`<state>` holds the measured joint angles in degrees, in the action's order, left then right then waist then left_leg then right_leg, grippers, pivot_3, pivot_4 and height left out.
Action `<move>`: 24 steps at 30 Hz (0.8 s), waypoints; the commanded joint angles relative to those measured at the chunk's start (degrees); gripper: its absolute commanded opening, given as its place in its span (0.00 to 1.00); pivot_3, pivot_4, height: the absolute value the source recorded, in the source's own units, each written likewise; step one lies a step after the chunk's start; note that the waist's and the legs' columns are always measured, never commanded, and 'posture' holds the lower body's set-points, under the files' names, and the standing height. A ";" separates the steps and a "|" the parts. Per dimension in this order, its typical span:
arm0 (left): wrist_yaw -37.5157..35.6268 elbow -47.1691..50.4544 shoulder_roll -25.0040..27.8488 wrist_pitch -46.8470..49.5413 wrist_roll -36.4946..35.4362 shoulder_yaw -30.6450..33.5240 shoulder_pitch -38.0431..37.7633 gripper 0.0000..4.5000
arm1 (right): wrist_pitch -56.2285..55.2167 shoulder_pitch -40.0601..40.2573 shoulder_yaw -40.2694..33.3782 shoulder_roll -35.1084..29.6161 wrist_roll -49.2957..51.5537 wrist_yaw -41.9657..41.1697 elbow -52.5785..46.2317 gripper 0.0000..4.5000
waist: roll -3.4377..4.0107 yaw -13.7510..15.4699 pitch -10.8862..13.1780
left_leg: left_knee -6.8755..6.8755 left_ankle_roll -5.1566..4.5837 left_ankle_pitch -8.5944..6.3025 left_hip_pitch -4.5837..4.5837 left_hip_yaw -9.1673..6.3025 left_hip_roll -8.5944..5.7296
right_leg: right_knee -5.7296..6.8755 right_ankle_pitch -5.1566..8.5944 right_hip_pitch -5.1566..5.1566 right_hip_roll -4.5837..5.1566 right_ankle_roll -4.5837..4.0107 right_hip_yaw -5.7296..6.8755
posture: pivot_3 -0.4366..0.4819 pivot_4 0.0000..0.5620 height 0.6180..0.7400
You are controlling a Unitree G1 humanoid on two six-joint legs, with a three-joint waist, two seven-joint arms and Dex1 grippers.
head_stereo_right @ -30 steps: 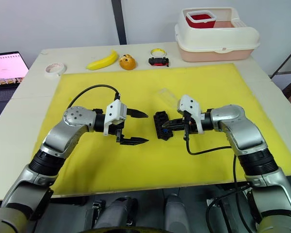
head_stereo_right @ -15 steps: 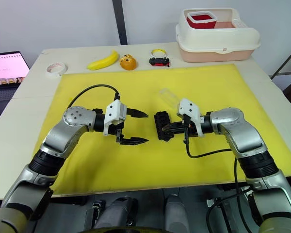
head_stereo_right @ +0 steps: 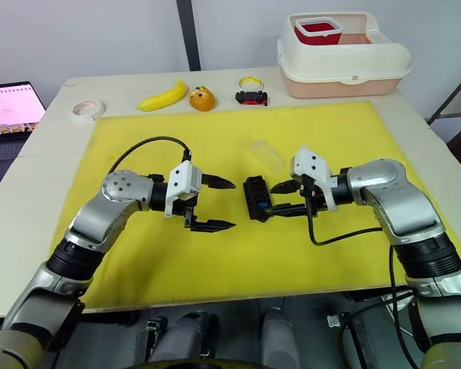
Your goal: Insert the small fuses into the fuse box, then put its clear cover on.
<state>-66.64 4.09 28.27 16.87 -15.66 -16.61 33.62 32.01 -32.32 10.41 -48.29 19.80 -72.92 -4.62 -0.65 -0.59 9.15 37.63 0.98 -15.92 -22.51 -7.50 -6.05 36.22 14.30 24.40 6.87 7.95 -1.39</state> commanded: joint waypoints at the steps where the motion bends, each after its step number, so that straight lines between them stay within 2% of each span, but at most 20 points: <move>1: -0.42 0.65 0.01 -1.05 -0.29 0.56 0.35 1.00 | -0.77 -0.62 -0.30 0.89 -0.44 0.89 -1.19 0.51 | 0.00 0.00 0.00 | 0.00 0.00 0.00 0.00 0.00 0.00 | 0.00 0.00 0.00 0.00 0.00 0.00 | 0.48 0.27 1.00; 4: -0.64 0.63 0.23 -1.09 -0.21 0.79 0.19 1.00 | -0.58 -0.73 -0.13 1.52 -0.46 0.91 -1.00 0.51 | 0.00 0.11 0.00 | 0.00 0.00 0.00 0.00 0.00 0.00 | 0.00 0.00 0.00 0.00 0.00 0.00 | 0.48 0.27 1.00; 5: -0.67 0.67 0.31 -1.04 -0.18 0.85 0.13 1.00 | -0.40 -0.83 -0.09 1.74 -0.44 0.96 -0.93 0.45 | 0.00 0.12 0.00 | 0.02 0.00 0.00 -0.01 0.00 -0.01 | 0.00 0.00 0.00 0.00 0.00 0.00 | 0.48 0.27 1.00; 7: -0.63 0.75 0.38 -0.94 -0.13 0.90 0.09 1.00 | -0.34 -0.95 -0.01 2.03 -0.59 1.07 -0.76 0.32 | 0.00 0.11 0.00 | 0.02 0.00 0.00 -0.02 0.00 -0.01 | 0.00 0.00 0.00 0.00 0.00 0.00 | 0.48 0.27 1.00; 10: -0.50 0.96 0.44 -0.79 -0.13 0.97 0.07 1.00 | -0.59 -0.95 0.14 2.28 -0.93 1.18 -0.42 0.01 | 0.00 0.06 0.00 | 0.02 0.00 0.00 -0.02 0.00 -0.01 | 0.00 0.00 0.00 0.00 0.00 0.00 | 0.48 0.27 1.00; 24: -0.08 1.88 0.80 -0.07 -0.34 1.16 -0.12 1.00 | 0.53 -1.80 -1.11 2.56 0.20 1.56 -1.88 0.01 | 0.00 0.05 0.00 | 0.02 0.00 0.00 -0.01 -0.01 -0.01 | 0.00 0.00 0.00 0.00 0.00 0.00 | 0.48 0.27 1.00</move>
<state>-66.94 4.40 28.64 17.02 -15.56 -16.58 33.38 32.10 -32.62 10.89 -45.99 18.80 -71.36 -4.40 -0.65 -0.54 9.15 37.66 0.98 -15.92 -22.53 -7.51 -6.05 36.22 14.30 24.40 6.88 7.95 -1.39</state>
